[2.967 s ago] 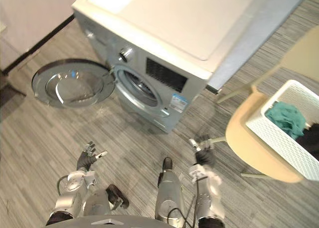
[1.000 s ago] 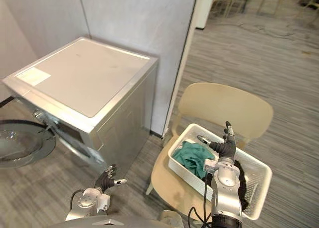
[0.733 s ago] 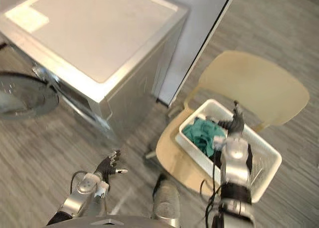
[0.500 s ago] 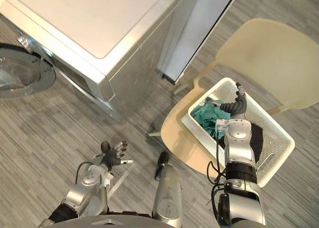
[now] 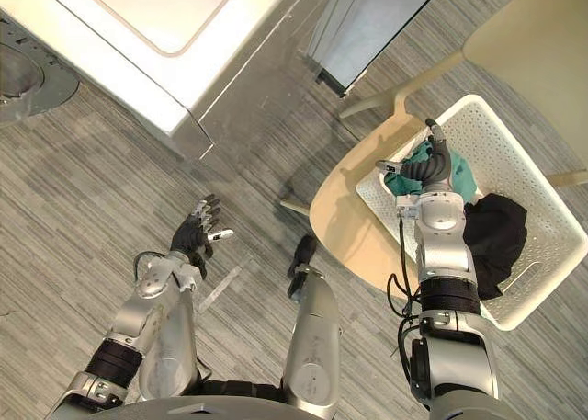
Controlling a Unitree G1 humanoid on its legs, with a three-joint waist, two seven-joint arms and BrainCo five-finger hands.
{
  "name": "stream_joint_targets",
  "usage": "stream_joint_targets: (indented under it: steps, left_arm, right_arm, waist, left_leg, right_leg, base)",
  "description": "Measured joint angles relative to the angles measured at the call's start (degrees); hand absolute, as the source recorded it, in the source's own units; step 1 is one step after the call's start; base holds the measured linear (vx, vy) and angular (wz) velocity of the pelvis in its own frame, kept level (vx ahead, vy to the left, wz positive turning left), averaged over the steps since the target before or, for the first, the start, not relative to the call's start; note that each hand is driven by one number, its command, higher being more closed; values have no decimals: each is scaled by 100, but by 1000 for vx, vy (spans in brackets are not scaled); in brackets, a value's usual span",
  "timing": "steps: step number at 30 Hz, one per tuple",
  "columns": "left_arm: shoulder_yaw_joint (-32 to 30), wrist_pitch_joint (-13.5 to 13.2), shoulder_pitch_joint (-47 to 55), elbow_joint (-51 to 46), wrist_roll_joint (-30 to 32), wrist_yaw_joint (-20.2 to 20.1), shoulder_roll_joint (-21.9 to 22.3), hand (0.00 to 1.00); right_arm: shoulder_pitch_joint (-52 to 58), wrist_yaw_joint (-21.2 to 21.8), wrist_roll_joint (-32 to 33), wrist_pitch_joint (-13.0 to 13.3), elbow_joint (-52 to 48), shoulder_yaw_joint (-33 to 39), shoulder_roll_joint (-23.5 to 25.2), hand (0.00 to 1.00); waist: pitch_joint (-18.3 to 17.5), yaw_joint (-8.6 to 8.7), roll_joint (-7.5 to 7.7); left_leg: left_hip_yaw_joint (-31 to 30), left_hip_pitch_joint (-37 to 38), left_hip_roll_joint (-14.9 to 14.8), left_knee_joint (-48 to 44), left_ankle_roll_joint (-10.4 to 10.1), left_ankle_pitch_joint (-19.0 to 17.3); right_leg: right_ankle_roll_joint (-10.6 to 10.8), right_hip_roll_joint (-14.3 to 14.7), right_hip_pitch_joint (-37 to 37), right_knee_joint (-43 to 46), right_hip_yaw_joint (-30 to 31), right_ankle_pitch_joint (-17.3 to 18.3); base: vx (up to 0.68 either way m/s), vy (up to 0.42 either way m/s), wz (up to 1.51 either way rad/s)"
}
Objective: Pick up the laundry basket with both hands and put the clothes into the washing machine.
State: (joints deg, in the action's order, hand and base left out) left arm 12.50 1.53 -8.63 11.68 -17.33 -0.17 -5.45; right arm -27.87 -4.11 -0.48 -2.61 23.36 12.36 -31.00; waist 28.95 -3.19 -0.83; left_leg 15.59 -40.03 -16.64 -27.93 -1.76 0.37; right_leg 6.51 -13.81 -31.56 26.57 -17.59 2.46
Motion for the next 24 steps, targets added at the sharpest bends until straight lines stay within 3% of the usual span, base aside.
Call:
stream_joint_targets:
  steps: [8, 13, 18, 24]
  left_arm:
    - [-199, -61, -104, 2, -65, 108, 150, 0]
    - [-354, -62, -120, 18, -63, 114, 207, 0]
    - [-391, -69, -131, 24, -56, 120, 223, 0]
    - [-419, -77, -129, 26, -61, 124, 220, 0]
  right_arm:
    - [-1037, 0, -213, 176, 1263, -344, -543, 0]
    - [-1102, 4, -214, 241, 1702, -428, -812, 0]
    - [-849, -20, -214, 269, 1405, -264, -786, 0]
    - [14, -2, -3, 121, 229, -200, -548, 0]
  waist:
    - [1, 1, 0]
    - [1, -27, 1]
    - [0, -50, 2]
    - [1, -110, 4]
  left_leg:
    - [174, -229, -138, 25, -7, 30]
    - [228, -281, -140, 202, 35, 182]
    - [316, -229, -100, 337, 68, 293]
    - [483, 124, -142, 342, 68, 325]
  right_leg:
    - [-87, 5, -277, 54, -40, 28]
    - [-93, -14, -274, -68, -128, -31]
    - [-84, -49, -241, -107, -164, -76]
    - [-55, -7, -52, -84, -27, -82]
  base:
    - [-24, -43, 2]
    - [-6, -24, 11]
    - [12, -16, 4]
    - [33, -50, -9]
